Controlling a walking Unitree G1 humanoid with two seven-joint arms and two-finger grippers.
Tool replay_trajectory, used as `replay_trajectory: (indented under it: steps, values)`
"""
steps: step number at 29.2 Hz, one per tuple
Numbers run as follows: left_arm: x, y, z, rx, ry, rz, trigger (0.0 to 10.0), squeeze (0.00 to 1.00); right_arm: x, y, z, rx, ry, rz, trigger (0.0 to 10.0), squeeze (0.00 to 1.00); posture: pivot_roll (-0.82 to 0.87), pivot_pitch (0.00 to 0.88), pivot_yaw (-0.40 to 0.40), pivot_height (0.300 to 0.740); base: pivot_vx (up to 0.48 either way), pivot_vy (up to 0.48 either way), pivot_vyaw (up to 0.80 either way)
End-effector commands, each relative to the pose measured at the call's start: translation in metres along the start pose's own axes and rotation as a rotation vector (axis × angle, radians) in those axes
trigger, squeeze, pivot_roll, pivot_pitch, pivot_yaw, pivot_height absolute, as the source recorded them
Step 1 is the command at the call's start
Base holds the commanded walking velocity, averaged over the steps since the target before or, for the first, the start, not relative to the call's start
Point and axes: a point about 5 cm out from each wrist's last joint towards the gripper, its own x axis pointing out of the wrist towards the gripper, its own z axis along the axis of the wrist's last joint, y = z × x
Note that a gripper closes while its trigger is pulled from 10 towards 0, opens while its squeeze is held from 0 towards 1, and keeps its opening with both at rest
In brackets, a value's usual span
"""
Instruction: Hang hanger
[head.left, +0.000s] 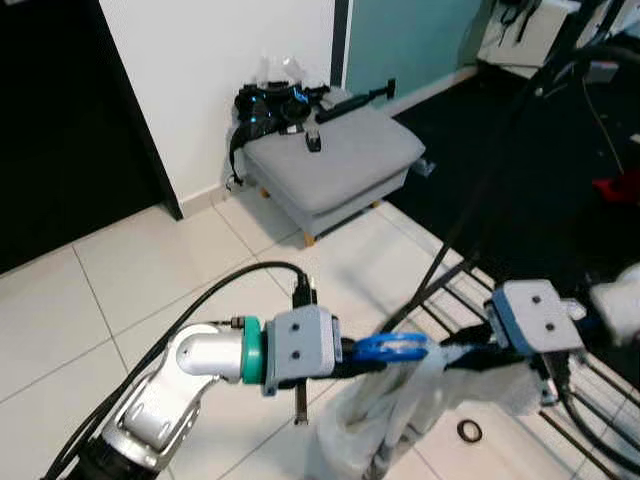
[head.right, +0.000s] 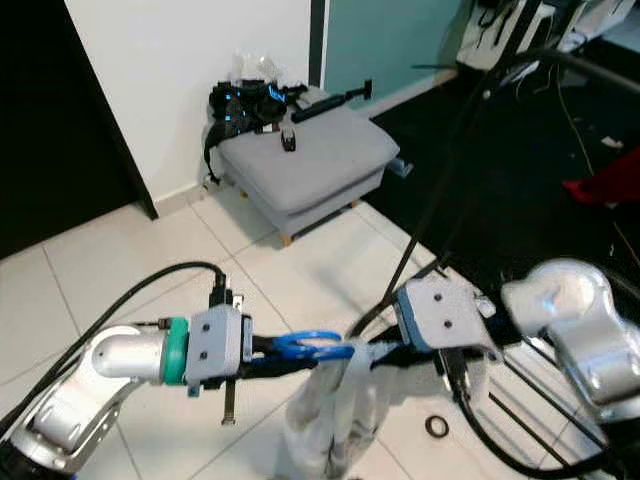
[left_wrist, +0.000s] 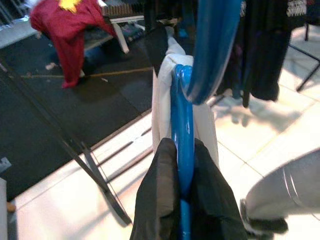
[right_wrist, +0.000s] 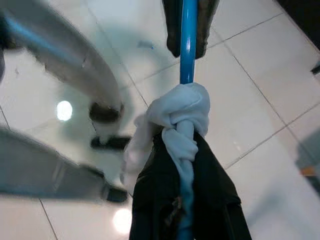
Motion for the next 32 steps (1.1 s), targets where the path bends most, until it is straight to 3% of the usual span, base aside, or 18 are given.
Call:
replay_trajectory:
  steps: [1,6,7,8,13,14,17,21,26,27,28,30,32]
  values:
    - [0.011,-0.003,0.018,0.042,-0.104,-0.012,10.0,0.0,0.017,0.008,-0.009,0.075,-0.062,-0.024,0.0,0.0,-0.19,0.21,0.121,0.74,0.0,0.0,0.0]
    - [0.014,-0.004,0.017,0.038,-0.1,0.011,10.0,0.0,0.024,0.01,-0.016,0.121,-0.099,-0.104,0.0,0.0,-0.18,0.21,0.134,0.74,0.0,0.0,0.0]
    - [0.013,-0.005,0.016,0.037,-0.095,0.0,10.0,0.91,0.026,0.011,-0.015,0.123,-0.108,-0.116,0.0,0.0,-0.18,0.208,0.144,0.74,0.0,0.0,0.0]
    - [0.012,-0.007,0.015,0.036,-0.091,-0.024,10.0,1.0,0.028,0.012,-0.014,0.123,-0.113,-0.12,0.0,0.0,-0.18,0.205,0.151,0.74,0.0,0.0,0.0]
    - [0.007,-0.003,0.016,0.085,-0.062,-0.053,10.0,1.0,0.028,0.013,-0.013,0.107,-0.098,-0.113,0.0,0.0,-0.18,0.201,0.154,0.74,0.0,0.0,0.0]
    - [0.006,0.0,0.017,0.102,-0.06,-0.043,10.0,0.0,0.028,0.014,-0.013,0.103,-0.088,-0.111,0.0,0.0,-0.17,0.198,0.154,0.74,0.0,0.0,0.0]
    - [-0.003,0.01,0.018,0.123,-0.046,0.023,10.0,0.0,0.029,0.018,-0.018,0.107,-0.063,-0.111,0.0,0.0,-0.18,0.199,0.149,0.74,0.0,0.0,0.0]
    - [-0.012,0.014,0.012,0.07,-0.016,0.137,10.0,0.0,0.03,0.025,-0.033,0.152,-0.027,-0.162,0.0,0.0,-0.18,0.203,0.141,0.74,0.0,0.0,0.0]
    - [-0.02,0.019,0.001,-0.088,-0.014,0.413,10.0,0.0,0.037,0.031,-0.051,0.266,-0.042,-0.334,0.0,0.0,-0.18,0.21,0.129,0.74,0.0,0.0,0.0]
    - [-0.022,0.023,-0.007,-0.189,-0.01,0.547,10.0,0.0,0.04,0.03,-0.053,0.297,-0.075,-0.433,0.0,0.0,-0.18,0.211,0.126,0.74,0.0,0.0,0.0]
    - [-0.022,0.023,-0.007,-0.189,-0.01,0.547,10.0,0.0,0.04,0.03,-0.053,0.297,-0.075,-0.433,0.0,0.0,-0.18,0.211,0.126,0.74,0.0,0.0,0.0]
    - [-0.027,0.022,-0.021,-0.336,0.016,0.723,10.0,0.0,0.044,0.024,-0.054,0.338,-0.136,-0.602,0.0,0.0,-0.18,0.215,0.13,0.74,0.0,0.0,0.0]
    - [-0.028,0.02,-0.027,-0.38,0.031,0.777,10.0,0.0,0.045,0.02,-0.053,0.352,-0.162,-0.667,0.0,0.0,-0.18,0.215,0.13,0.74,0.0,0.0,0.0]
